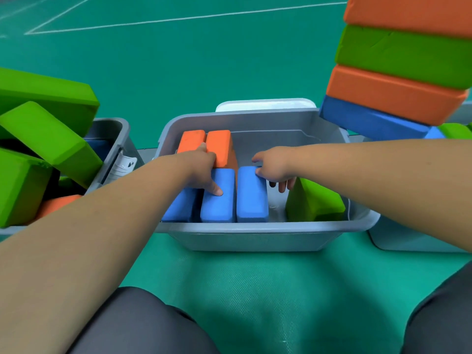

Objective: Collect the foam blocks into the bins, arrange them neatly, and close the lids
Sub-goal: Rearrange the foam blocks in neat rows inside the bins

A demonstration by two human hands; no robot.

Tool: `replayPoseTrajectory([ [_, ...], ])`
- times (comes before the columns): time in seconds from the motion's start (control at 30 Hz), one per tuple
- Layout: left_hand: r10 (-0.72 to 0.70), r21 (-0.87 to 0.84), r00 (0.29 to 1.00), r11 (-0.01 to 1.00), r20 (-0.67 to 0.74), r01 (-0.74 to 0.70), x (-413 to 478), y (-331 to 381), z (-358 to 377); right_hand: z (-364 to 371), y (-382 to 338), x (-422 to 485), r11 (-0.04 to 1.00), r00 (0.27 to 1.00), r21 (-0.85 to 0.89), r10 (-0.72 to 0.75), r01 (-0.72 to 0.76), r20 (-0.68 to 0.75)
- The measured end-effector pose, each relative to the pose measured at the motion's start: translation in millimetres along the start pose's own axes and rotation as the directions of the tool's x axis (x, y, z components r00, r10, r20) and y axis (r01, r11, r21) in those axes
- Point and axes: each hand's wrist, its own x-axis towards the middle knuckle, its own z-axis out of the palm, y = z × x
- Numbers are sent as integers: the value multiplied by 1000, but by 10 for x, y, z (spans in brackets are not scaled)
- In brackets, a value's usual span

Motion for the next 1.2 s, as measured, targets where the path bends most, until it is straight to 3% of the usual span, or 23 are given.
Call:
replayPoseTrajectory([
  [0.17,91,-19,994,996,-58,-92,-49,179,-52,-203,103,-45,1000,996,-23,10,-12,-94],
  [0.47,224,-8,970,974,-94,-225,-108,468,-36,-460,425,-202,949,944,-277,58,-153,-325],
  [0.67,375,-56,898,916,-230,-397,-124,655,-70,-471,548,-360,919,943,-285,196,-273,-270],
  [0.87,379,-7,924,925,-46,-380,-153,759,-13,-394,572,-525,879,959,-382,258,-284,-119],
  [1.0,377,40,926,926,-26,-375,-127,734,-1,-319,629,-536,869,959,-416,279,-269,-38],
  [1.2,356,81,934,931,18,-356,-138,767,17,-166,676,-446,881,925,-313,379,-354,23],
])
